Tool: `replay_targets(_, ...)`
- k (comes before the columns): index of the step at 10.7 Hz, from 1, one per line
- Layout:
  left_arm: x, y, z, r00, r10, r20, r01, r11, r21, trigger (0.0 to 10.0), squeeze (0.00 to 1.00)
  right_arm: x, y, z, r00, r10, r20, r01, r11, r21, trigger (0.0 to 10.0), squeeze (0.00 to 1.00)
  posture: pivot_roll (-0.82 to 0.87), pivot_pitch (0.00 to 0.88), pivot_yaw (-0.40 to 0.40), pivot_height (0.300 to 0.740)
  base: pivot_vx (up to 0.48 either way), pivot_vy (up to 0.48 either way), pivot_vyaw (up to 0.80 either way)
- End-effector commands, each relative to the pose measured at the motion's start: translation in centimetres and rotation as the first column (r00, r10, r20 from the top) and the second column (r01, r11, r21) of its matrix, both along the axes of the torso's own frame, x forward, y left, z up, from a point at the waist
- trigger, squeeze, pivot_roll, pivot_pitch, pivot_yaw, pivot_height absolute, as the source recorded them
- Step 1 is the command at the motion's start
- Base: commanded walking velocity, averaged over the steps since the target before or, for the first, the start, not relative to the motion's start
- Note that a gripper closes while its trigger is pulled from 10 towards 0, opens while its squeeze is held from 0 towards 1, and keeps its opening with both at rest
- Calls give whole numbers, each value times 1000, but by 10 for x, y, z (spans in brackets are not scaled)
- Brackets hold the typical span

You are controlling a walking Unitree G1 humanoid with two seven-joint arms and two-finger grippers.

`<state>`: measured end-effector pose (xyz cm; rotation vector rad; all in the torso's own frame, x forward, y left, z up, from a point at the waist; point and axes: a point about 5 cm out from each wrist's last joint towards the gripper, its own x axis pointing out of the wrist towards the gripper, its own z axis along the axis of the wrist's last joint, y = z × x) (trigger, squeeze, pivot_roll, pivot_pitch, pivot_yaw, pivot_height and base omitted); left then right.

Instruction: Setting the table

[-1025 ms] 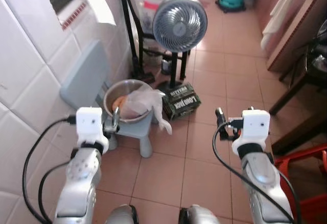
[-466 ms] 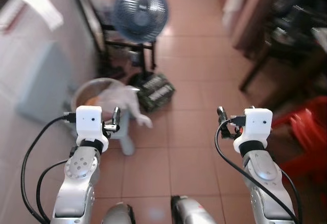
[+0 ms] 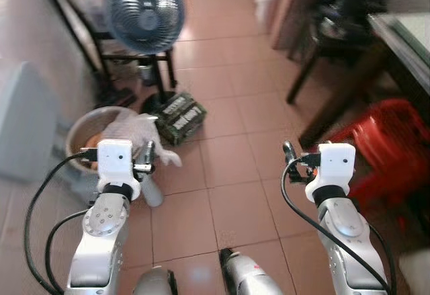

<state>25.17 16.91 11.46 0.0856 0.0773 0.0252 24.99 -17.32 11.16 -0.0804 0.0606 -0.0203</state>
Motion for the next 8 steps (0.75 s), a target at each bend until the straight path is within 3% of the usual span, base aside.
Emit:
replay_targets(1,-1,0,1,1000,-5,6,4,1000,15,10000,0,-1,-2,-1,1000,-7,-10,7,1000,3,10000,0,-41,232,8,740,0,0,-800)
replay_targets(8,2,2,-2,1000,-13,13,13,1000,15,10000,0,3,-4,1,1000,1,16,-1,1000,-27,10000,0,-36,195,10,740,0,0,-796)
